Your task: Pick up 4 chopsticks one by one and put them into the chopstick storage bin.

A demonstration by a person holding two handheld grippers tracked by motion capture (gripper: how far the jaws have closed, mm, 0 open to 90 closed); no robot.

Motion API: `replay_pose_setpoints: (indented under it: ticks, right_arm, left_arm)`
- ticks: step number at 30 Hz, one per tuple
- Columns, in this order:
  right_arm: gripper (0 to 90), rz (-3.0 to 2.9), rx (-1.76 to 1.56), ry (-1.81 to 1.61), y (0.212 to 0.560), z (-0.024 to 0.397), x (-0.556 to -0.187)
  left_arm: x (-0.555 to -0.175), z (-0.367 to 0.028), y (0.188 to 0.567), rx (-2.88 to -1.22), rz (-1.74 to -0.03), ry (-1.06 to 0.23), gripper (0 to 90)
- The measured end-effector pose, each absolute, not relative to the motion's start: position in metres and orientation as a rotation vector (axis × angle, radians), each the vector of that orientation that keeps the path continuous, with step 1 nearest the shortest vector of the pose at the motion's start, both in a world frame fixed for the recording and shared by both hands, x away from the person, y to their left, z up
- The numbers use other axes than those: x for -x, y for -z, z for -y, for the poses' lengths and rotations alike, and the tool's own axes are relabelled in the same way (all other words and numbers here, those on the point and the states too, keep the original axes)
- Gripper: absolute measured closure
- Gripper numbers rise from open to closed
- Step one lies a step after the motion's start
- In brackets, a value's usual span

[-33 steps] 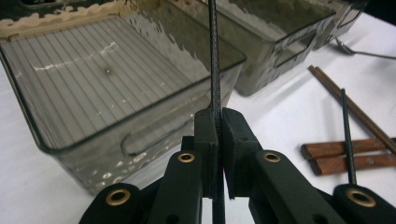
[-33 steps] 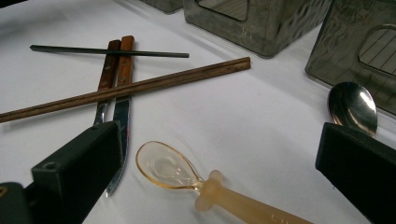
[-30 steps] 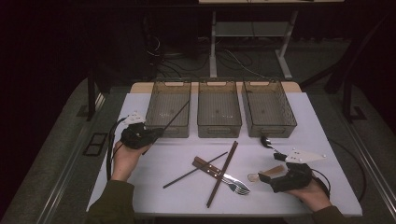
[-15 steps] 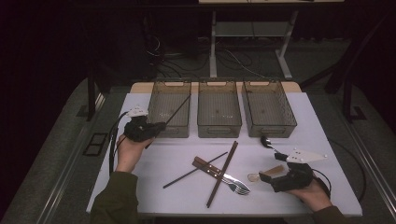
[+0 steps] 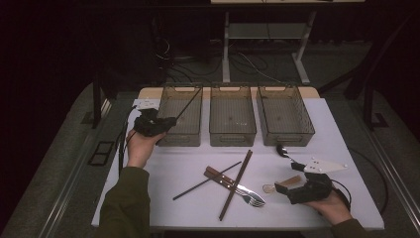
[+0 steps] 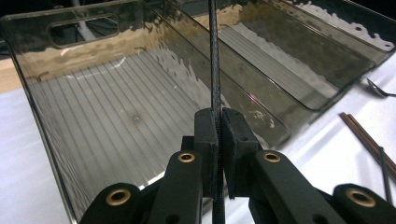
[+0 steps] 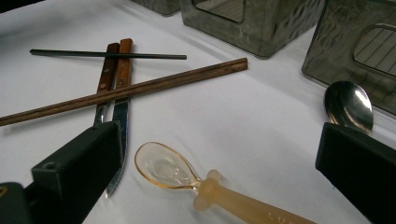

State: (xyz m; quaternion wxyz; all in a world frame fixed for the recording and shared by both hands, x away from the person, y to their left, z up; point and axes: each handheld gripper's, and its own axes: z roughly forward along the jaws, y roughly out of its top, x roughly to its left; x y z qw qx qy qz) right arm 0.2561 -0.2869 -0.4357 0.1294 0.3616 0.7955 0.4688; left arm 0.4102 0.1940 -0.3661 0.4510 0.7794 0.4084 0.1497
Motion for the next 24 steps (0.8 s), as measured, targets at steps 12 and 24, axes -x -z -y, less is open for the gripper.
replay_pose_setpoints:
  ticks: [12,24]
  right_arm:
    - [0.3,-2.309,-1.055,-1.369,0.435,0.287,-0.256]
    - [0.3,-2.307,-1.055,-1.377,0.435,0.288,-0.255]
  left_arm:
    - [-0.439,-0.189,0.360,-1.924,-1.043,-0.428,85.3]
    - [-0.459,-0.193,0.377,-1.958,-1.114,-0.469,85.2]
